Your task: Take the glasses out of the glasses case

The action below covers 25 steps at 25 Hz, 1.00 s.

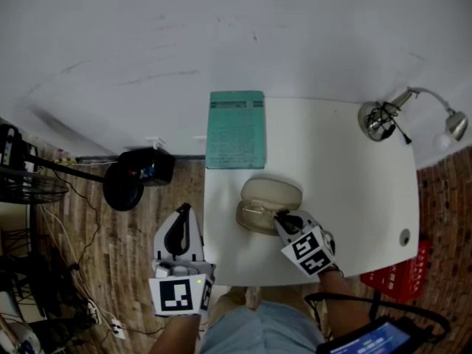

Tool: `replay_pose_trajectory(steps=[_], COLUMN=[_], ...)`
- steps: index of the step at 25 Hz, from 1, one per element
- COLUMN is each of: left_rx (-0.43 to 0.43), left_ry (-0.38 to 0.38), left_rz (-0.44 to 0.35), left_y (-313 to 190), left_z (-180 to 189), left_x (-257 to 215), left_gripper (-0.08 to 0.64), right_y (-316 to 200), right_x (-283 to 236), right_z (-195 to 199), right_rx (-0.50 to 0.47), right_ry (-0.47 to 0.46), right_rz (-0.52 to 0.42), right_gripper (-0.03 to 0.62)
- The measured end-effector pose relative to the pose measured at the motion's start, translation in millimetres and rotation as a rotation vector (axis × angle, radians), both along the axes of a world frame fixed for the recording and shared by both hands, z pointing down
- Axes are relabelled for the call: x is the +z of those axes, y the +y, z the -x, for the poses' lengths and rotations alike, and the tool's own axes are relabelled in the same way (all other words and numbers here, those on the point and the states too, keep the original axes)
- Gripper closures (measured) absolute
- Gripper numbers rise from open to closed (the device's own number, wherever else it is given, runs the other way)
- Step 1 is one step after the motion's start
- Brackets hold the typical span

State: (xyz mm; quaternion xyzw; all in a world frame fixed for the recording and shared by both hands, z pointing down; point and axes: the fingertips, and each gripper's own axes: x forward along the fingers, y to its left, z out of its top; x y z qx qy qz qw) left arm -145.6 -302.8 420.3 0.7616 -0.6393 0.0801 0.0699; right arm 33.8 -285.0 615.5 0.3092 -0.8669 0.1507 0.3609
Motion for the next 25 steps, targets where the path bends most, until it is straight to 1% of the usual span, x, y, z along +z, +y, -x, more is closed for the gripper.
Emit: replay_pose_trajectory(steps=[14,25], left_rx=[0.001,0.008], left_ry=[-0.004,-0.008], left_rz=[-0.022,-0.055], left_y=[1,2], left_z=[4,6], left_x=[-10,-26], left_gripper=[0.554,0.554], right_y=[-15,-21], right_x=[-25,-52], right_z=[-2,-6], right_rx=[0.049,0.094], right_ry=[-0.017,-0.050], right_rz=[-0.090,-0.145], right_gripper=[0.551,0.551])
